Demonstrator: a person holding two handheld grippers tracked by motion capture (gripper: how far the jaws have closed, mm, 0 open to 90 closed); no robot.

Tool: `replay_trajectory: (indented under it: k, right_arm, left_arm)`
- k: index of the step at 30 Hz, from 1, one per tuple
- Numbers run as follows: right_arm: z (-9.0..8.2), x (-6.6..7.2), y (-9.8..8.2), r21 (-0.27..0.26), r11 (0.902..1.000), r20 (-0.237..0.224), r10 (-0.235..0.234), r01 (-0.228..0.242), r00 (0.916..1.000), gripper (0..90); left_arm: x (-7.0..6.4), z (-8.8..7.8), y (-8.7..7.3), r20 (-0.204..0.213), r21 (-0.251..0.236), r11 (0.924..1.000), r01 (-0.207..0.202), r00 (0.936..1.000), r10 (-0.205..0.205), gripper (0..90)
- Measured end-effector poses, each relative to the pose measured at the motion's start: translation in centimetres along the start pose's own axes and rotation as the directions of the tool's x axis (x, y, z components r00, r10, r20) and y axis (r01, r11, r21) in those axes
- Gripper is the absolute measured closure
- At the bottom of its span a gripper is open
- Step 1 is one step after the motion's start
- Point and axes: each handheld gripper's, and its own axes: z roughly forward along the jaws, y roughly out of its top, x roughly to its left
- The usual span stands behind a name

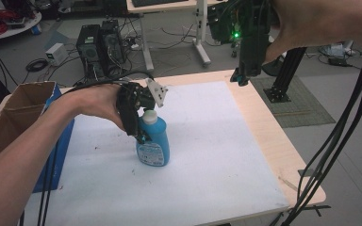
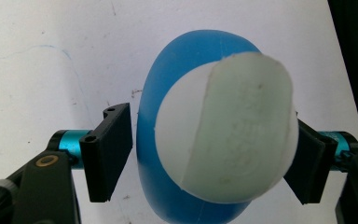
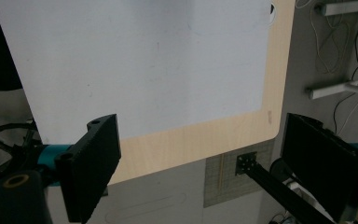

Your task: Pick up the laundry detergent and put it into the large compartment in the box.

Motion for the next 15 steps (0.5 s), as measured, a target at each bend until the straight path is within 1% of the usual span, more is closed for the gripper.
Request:
replay_trajectory:
  k: [7,11,15]
  right_arm:
    - [0.0,-0.03,-0.02,-0.001,1.0,0.001,0.0,0.0,1.0,11.3]
    - [0.03,-0.06,0.03,0.002,1.0,-0.001,0.0,0.0,1.0,11.3]
    - [0.09,-0.07,0.09,0.002,1.0,-0.001,-0.001,0.001,1.0,11.3]
  left_arm:
    - [0.0,-0.07,0.0,0.0,0.003,1.0,-0.003,1.0,0.003,28.7]
    - [0.05,-0.02,0.02,-0.005,0.005,1.0,-0.003,1.0,0.003,28.9]
    - [0.1,0.08,0.02,0.002,0.008,1.0,-0.001,1.0,0.001,28.9]
